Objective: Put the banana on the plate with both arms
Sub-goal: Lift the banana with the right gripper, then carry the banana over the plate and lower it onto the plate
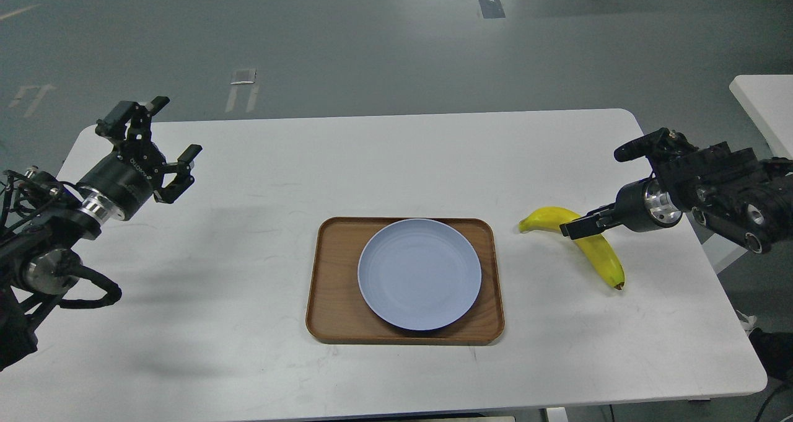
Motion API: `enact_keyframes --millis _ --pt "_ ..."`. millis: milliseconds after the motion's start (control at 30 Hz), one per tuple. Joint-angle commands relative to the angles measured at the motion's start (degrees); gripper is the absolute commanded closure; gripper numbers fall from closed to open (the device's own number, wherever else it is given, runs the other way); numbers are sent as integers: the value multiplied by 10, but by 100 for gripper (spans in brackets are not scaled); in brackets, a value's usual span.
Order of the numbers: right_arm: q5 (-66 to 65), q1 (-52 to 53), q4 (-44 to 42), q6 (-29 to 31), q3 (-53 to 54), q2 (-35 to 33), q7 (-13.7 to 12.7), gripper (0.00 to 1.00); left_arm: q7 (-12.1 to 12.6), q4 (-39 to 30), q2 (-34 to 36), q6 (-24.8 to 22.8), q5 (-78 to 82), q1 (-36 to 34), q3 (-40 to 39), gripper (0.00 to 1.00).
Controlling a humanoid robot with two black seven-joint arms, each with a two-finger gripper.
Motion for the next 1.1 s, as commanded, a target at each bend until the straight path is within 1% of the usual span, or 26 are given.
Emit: enact_keyframes --millis 0,67,100,133,167,200,233,267,333,367,400,467,600,733,800,867,1000,1067 --pt "0 -3 2 0 -2 4 0 4 0 -1 0 0 0 -1 -1 2" --pt "0 -4 3 0 -4 4 0 6 0 -2 0 0 0 -1 -1 2" --pt "0 -4 5 -1 -10 4 0 11 0 -1 0 0 0 -1 -1 2" --pt "0 -4 5 -1 -13 5 0 13 0 -2 0 0 0 -1 -1 2" --pt "0 -4 4 -1 -21 5 0 18 0 -2 0 0 0 -1 -1 2" --pt "0 -4 4 -1 -25 5 0 30 0 -1 0 0 0 -1 -1 2" --pt "0 -4 4 -1 -26 5 0 36 0 -2 0 0 0 -1 -1 2" --pt "0 -4 4 -1 -29 5 0 49 0 -2 1 0 0 -1 -1 2" --pt "0 -4 4 -1 -34 4 0 64 0 -1 1 0 0 -1 -1 2" --pt "0 -4 4 -1 -38 4 0 84 0 -2 1 0 0 -1 -1 2" --pt "0 -4 4 -1 -41 4 0 92 0 -1 2 0 0 -1 -1 2" --pt "0 -4 5 -1 -41 4 0 92 0 -1 3 0 0 -1 0 2" --pt "1 6 10 -2 -39 0 0 99 0 -2 4 0 0 -1 1 2" --pt "2 38 28 -2 -37 -17 0 99 0 -1 6 0 0 -2 1 2" --pt "2 69 66 -2 -35 -31 0 98 0 -2 6 0 0 -3 1 2" --pt "2 95 87 -2 -35 -31 0 98 0 -2 6 0 0 -3 2 2" --pt "3 122 93 -1 -35 -14 0 96 0 -2 6 0 0 -3 1 2" --pt "3 130 92 0 -35 25 0 96 0 -1 7 0 0 -7 0 2"
